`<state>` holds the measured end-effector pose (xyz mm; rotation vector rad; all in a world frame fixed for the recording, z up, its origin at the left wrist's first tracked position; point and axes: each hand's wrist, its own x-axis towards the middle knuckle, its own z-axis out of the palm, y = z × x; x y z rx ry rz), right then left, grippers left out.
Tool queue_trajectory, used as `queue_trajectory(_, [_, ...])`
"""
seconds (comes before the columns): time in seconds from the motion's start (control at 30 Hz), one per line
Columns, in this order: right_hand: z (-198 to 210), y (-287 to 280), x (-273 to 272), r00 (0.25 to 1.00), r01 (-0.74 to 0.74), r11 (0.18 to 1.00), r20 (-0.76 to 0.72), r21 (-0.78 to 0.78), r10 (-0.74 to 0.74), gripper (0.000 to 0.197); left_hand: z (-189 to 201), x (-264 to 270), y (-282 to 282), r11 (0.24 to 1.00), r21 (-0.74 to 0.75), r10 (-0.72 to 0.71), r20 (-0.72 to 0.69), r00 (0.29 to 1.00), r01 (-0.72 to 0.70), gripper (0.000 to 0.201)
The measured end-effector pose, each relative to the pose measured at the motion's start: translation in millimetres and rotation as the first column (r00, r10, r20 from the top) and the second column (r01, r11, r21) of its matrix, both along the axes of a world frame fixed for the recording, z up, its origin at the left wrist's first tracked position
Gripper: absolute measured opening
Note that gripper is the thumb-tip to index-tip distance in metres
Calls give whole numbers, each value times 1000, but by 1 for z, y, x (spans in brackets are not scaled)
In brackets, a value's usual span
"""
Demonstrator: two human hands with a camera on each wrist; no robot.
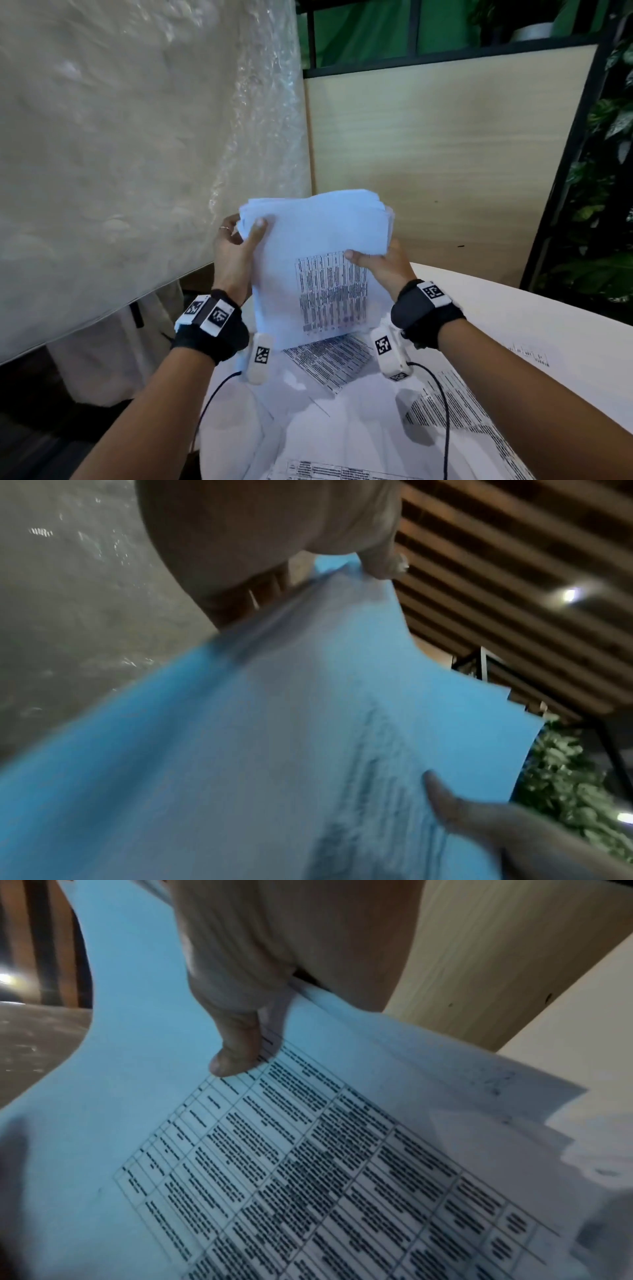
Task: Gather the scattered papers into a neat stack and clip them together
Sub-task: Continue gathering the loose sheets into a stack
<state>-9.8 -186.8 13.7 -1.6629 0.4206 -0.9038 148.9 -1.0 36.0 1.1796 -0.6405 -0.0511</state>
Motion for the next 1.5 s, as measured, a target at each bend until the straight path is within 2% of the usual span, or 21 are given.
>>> queue_trajectory(0.07, [17, -5, -3, 990, 101, 978, -75, -180, -116, 19, 4, -1, 11, 1000, 12, 9, 75, 997, -10, 68])
queue_trajectory(0.13, [40, -10, -7, 957, 132, 904, -184, -407, -223, 29, 26, -2, 17, 998, 44, 44, 197, 979, -53, 73])
queue_trajectory(0.2, [66, -7, -12, 922, 61, 804, -276, -591, -273, 36, 54, -7, 19, 976, 220, -61, 300, 952, -7, 71])
queue_trajectory(0.3, [97, 14, -19, 866, -111, 645, -391, -756, -310, 44, 70, -14, 6, 817, 576, -305, 365, 879, 44, 54])
queue_trajectory(0.37, [107, 22, -25, 886, -72, 617, -334, -783, -321, 40, 62, -15, -3, 797, 604, -325, 413, 851, 11, 51])
queue_trajectory(0.43, [103, 9, -37, 924, 84, 687, -201, -721, -324, 32, 47, -10, -4, 851, 524, -256, 376, 891, 23, 51])
queue_trajectory(0.53, [86, -21, -65, 902, 328, 793, -81, -513, -425, 89, 23, -5, 4, 932, 345, -183, 190, 965, 109, 38])
queue_trajectory(0.57, [79, -30, -73, 915, 332, 870, -99, -365, -391, 95, 18, -8, 6, 950, 274, -198, 144, 970, 153, 31])
queue_trajectory(0.63, [63, -40, -80, 977, 142, 988, -151, -57, -149, 85, 11, -19, 5, 960, 160, -250, 114, 962, 230, 29])
queue_trajectory(0.7, [53, -47, -79, 993, 56, 992, -112, 109, -43, 104, 9, -24, -4, 961, 111, -266, 122, 956, 253, 37])
queue_trajectory(0.73, [53, -46, -79, 997, 57, 991, -58, 124, -50, 115, 9, -25, -8, 961, 87, -273, 130, 953, 264, 37])
queue_trajectory(0.8, [49, -50, -76, 997, 72, 991, 32, 112, -76, 115, 6, -23, -14, 959, 59, -283, 100, 954, 278, 37])
queue_trajectory(0.87, [38, -51, -79, 995, 93, 988, 14, 124, -95, 123, -6, -18, -15, 947, 105, -306, 0, 952, 304, 44])
queue_trajectory(0.93, [18, -49, -84, 988, 125, 985, -106, 122, -113, 132, -24, -19, -10, 926, 181, -325, -69, 943, 332, 45])
queue_trajectory(0.97, [4, -50, -89, 983, 107, 989, -161, 106, -89, 122, -34, -21, -7, 915, 212, -332, -93, 939, 344, 50])
queue_trajectory(1.07, [-15, -39, -99, 983, -22, 994, -180, 108, 41, 57, -56, -26, -3, 910, 237, -309, -154, 938, 339, 77])
queue_trajectory(1.1, [-17, -35, -99, 984, -32, 994, -173, 104, 49, 49, -59, -27, -4, 920, 222, -293, -155, 944, 322, 75])
queue_trajectory(1.2, [-15, -31, -91, 993, 57, 992, -107, 112, -45, 58, -55, -39, -14, 965, 104, -219, -188, 957, 241, 51])
queue_trajectory(1.3, [2, -27, -79, 974, 224, 952, -5, 209, -228, 63, -44, -46, -28, 996, 49, -57, -236, 970, 70, 23])
queue_trajectory(1.4, [23, -21, -69, 905, 397, 883, 55, 249, -422, 62, -35, -46, -37, 996, 65, 71, -283, 956, -54, 43])
queue_trajectory(1.5, [32, -19, -64, 858, 488, 835, 33, 255, -512, 61, -34, -42, -40, 984, 99, 172, -266, 948, -151, 59])
